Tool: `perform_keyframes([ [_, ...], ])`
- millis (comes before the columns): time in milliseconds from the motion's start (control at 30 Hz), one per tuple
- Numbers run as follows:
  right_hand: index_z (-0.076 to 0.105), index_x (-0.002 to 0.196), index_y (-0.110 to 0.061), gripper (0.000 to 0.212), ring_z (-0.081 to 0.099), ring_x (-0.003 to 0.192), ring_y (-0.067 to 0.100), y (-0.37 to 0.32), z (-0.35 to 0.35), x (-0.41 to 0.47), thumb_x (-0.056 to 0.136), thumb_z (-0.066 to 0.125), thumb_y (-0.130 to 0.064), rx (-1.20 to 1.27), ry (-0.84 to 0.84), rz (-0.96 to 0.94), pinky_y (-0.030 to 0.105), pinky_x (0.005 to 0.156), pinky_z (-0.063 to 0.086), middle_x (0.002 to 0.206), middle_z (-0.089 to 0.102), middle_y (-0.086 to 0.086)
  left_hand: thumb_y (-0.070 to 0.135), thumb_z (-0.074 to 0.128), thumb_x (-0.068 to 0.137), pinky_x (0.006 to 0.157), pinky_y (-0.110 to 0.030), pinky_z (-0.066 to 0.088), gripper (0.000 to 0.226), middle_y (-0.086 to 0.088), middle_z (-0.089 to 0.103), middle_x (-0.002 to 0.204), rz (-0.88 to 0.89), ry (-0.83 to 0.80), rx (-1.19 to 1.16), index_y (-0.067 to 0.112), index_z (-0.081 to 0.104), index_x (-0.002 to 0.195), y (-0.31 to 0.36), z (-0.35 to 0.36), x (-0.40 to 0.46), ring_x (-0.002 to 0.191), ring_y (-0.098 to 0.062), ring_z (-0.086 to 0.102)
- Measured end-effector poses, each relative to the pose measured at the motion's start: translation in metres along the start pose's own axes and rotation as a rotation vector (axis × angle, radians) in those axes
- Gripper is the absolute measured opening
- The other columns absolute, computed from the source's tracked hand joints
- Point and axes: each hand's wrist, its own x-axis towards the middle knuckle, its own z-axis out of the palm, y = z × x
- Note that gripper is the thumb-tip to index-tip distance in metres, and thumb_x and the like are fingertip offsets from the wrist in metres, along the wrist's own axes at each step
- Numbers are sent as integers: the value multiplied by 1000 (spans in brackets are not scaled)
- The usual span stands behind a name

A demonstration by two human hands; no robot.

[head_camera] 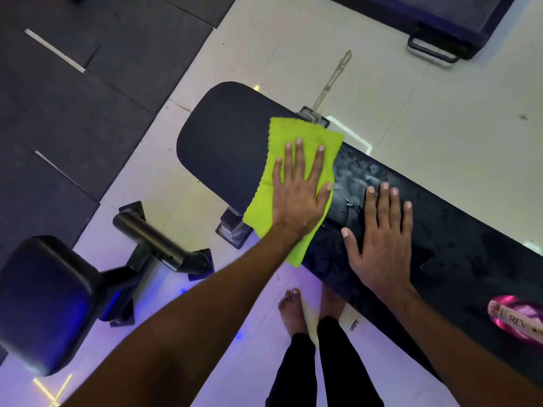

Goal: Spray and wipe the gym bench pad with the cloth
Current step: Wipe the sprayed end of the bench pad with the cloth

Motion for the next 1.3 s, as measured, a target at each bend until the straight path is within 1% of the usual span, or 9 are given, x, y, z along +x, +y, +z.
perform_keyframes([
  [133, 7, 169, -8, 84, 5, 166, 34, 4, 1, -1, 106, 28, -59, 23, 5, -16, 56, 134, 8, 178, 7, 17, 58, 25, 108, 130, -50, 15, 67, -10, 7, 177, 179, 27, 29, 30, 14, 168, -33, -7, 26, 164, -29, 5],
  [300, 8, 170, -11, 83, 5, 166, 33, 18, -6, -17, 105, 29, -60, 25, -3, 23, 56, 134, 9, 178, 7, 15, 55, 16, 109, 132, -53, 10, 68, -17, -2, 176, -93, 23, 13, 24, 6, 169, -4, 1, -25, 164, -34, -3],
  [400, 9, 169, -10, 83, 5, 166, 35, 17, -7, -25, 105, 31, -58, 42, -4, 47, 58, 133, 9, 178, 7, 17, 54, 16, 109, 131, -56, 9, 69, -23, -3, 174, -126, -14, -2, 21, 3, 169, 36, 3, -34, 163, -41, -3],
  [533, 8, 169, -10, 83, 6, 166, 36, 16, -2, -27, 105, 30, -58, 13, 17, 51, 59, 133, 11, 178, 6, 18, 55, 23, 108, 131, -52, 10, 69, -16, 3, 176, 246, -34, 19, 25, 10, 169, 18, -4, 12, 164, -34, 1],
  [600, 7, 170, -11, 83, 5, 166, 35, 17, 0, -28, 105, 28, -59, 3, 20, 48, 59, 133, 10, 178, 5, 16, 55, 25, 108, 131, -49, 13, 66, -10, 7, 177, 324, -5, 23, 28, 15, 168, -1, -6, 25, 164, -29, 5],
  [767, 6, 170, -11, 83, 5, 166, 34, 17, 0, -28, 105, 31, -57, 10, 28, 50, 58, 133, 11, 178, 5, 16, 53, 26, 109, 132, -49, 12, 66, -9, 5, 177, 26, 59, -28, 27, 13, 168, -13, 1, -23, 165, -27, 3],
  [900, 5, 170, -11, 83, 5, 166, 35, 12, -1, -31, 105, 31, -56, -10, 18, 78, 58, 133, 10, 178, 4, 17, 54, 22, 108, 130, -57, 13, 70, -21, 2, 175, -248, 26, -36, 22, 8, 169, 26, 10, -61, 163, -38, 0],
  [1100, 5, 169, -10, 82, 6, 166, 35, 13, 1, -32, 106, 28, -56, -25, 22, 76, 58, 133, 11, 178, 4, 17, 57, 25, 108, 131, -50, 14, 68, -12, 7, 177, 256, 17, -11, 26, 15, 168, -16, -2, -14, 164, -30, 5],
  [1300, 7, 169, -7, 82, 6, 166, 34, 11, 1, -40, 107, 30, -56, 5, 34, 145, 56, 134, 10, 177, 6, 18, 51, 23, 109, 131, -53, 14, 68, -18, 5, 176, -140, 60, -24, 22, 12, 169, 10, 12, -74, 164, -35, 4],
])
